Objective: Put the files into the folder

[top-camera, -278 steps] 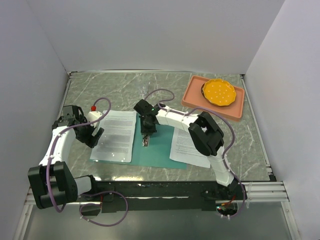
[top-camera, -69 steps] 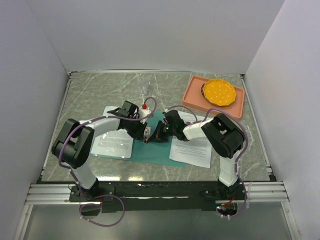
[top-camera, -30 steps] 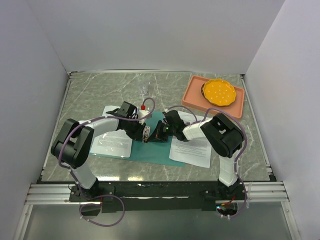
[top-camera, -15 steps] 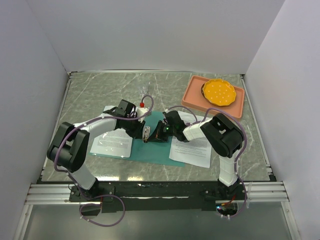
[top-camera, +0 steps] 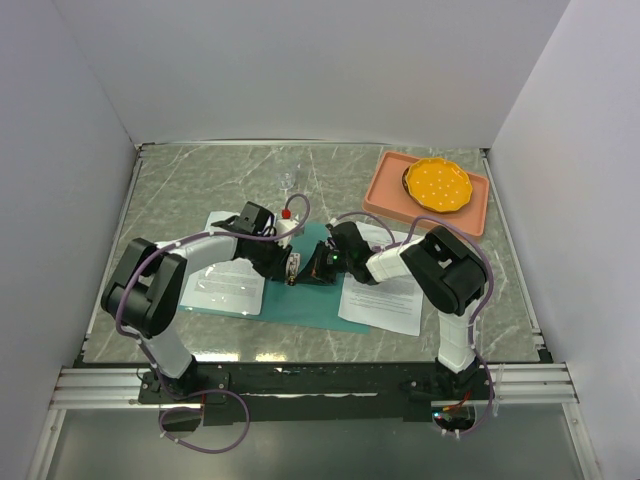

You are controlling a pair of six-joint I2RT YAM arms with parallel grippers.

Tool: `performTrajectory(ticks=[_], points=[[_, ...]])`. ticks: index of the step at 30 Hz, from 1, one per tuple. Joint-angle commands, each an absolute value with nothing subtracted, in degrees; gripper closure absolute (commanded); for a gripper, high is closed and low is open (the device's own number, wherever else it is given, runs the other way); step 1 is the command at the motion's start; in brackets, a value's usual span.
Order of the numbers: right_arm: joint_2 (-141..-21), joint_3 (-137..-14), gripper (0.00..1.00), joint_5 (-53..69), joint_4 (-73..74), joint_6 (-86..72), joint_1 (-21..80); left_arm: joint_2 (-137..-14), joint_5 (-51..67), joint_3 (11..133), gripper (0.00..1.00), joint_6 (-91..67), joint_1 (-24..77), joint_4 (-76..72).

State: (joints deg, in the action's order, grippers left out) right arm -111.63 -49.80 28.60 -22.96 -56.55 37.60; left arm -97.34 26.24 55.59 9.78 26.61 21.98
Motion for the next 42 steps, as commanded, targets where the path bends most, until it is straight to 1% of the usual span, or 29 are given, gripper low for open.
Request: performTrajectory(ticks=[1, 10, 14, 20, 24, 32, 42], points=[[-113.9, -48.3, 1.00, 25.5, -18.8, -55.3, 37.4, -97.2, 28.6, 57.3, 0.75, 9.3, 27.4, 20.6], [-114.0, -48.0, 1.00, 25.7, -19.2, -55.5, 37.4, -99.6, 27.7, 57.4, 0.75, 9.2, 28.5, 20.1], [-114.6, -48.4, 1.00, 25.8, -19.7, -55.7, 37.4, -101.9, 24.8, 58.1, 0.75, 9.8, 30.5, 20.1], [-115.4, -48.5, 1.00, 26.1, -20.3, -56.0, 37.4, -103.9, 23.6, 58.9, 0.76, 10.0, 31.0, 20.7], [-115.7, -48.2, 1.00, 26.2, -20.5, -55.9, 37.4, -102.7, 23.5, 58.4, 0.76, 10.1, 31.0, 20.8], [-115.7, -47.7, 1.00, 26.4, -20.7, -55.8, 37.3, -94.5, 24.1, 57.8, 0.77, 9.3, 30.8, 23.1], [-115.3, -47.8, 1.00, 26.5, -20.1, -55.5, 37.2, -96.1, 24.4, 59.3, 0.77, 8.8, 30.8, 22.9]])
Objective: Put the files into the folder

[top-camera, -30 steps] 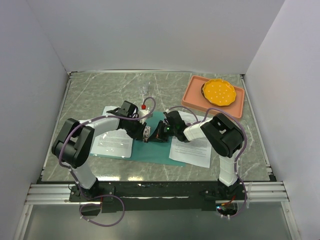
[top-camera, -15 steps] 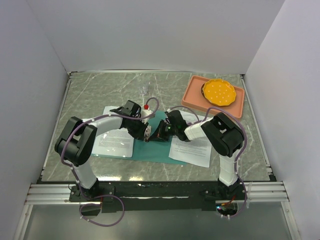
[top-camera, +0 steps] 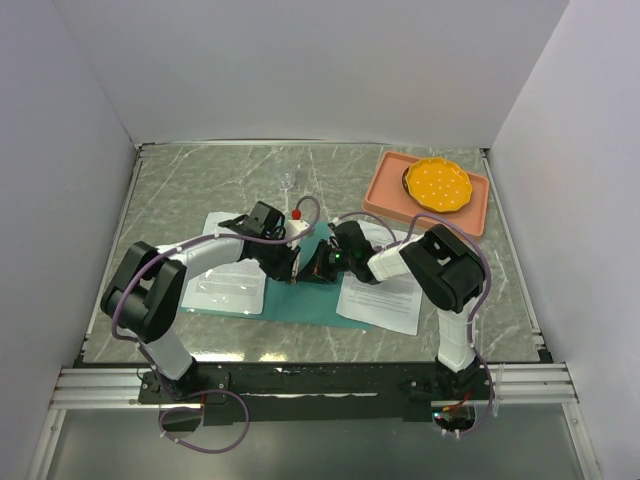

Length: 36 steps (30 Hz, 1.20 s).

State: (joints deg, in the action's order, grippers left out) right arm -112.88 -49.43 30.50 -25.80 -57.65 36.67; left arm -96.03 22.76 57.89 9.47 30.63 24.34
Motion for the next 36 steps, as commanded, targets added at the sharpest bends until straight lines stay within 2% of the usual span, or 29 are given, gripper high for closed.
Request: performTrajectory(ticks=[1, 28, 36], points=[[-115.2, -47.6, 1.00, 26.5, -20.1, -55.5, 37.1, -96.3, 24.3, 59.2, 0.77, 8.9, 30.8, 22.8], [-114.7, -47.4, 1.00, 26.8, -20.0, -55.4, 36.5, -100.1, 25.0, 58.7, 0.78, 9.3, 29.6, 22.0], [-116.3, -46.9, 1.00, 27.1, -21.7, -56.1, 36.5, -104.5, 24.5, 59.4, 0.78, 8.7, 30.7, 21.1]])
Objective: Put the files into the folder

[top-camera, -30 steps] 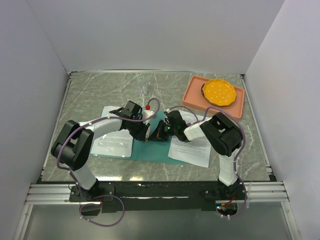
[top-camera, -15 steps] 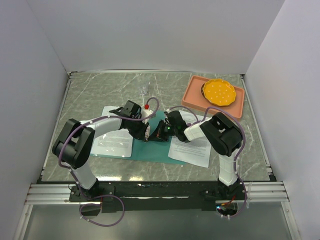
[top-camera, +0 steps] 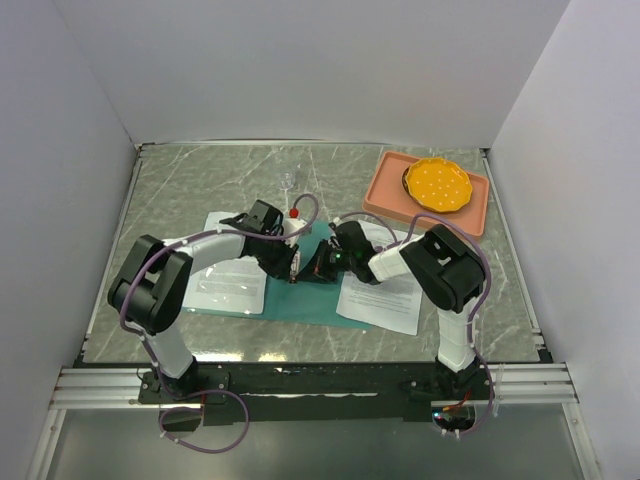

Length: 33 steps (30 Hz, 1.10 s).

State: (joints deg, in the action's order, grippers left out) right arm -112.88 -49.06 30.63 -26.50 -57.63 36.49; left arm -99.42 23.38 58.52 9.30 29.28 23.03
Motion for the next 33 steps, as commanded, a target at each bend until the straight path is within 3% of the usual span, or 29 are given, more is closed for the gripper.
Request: performTrajectory(ticks=[1, 22, 33], points=[[-116.8, -46.8, 1.00, 27.5, -22.4, -56.5, 36.5, -105.1, 25.2, 59.8, 0.78, 8.7, 30.8, 21.4], [-117.0, -47.4, 1.00, 27.8, -21.9, -56.2, 36.6, -106.4, 18.6, 58.3, 0.80, 9.6, 34.5, 24.0], [-118.3, -47.8, 1.00, 28.3, -21.8, -56.1, 36.5, -106.4, 22.6, 60.9, 0.79, 8.8, 34.7, 24.7]])
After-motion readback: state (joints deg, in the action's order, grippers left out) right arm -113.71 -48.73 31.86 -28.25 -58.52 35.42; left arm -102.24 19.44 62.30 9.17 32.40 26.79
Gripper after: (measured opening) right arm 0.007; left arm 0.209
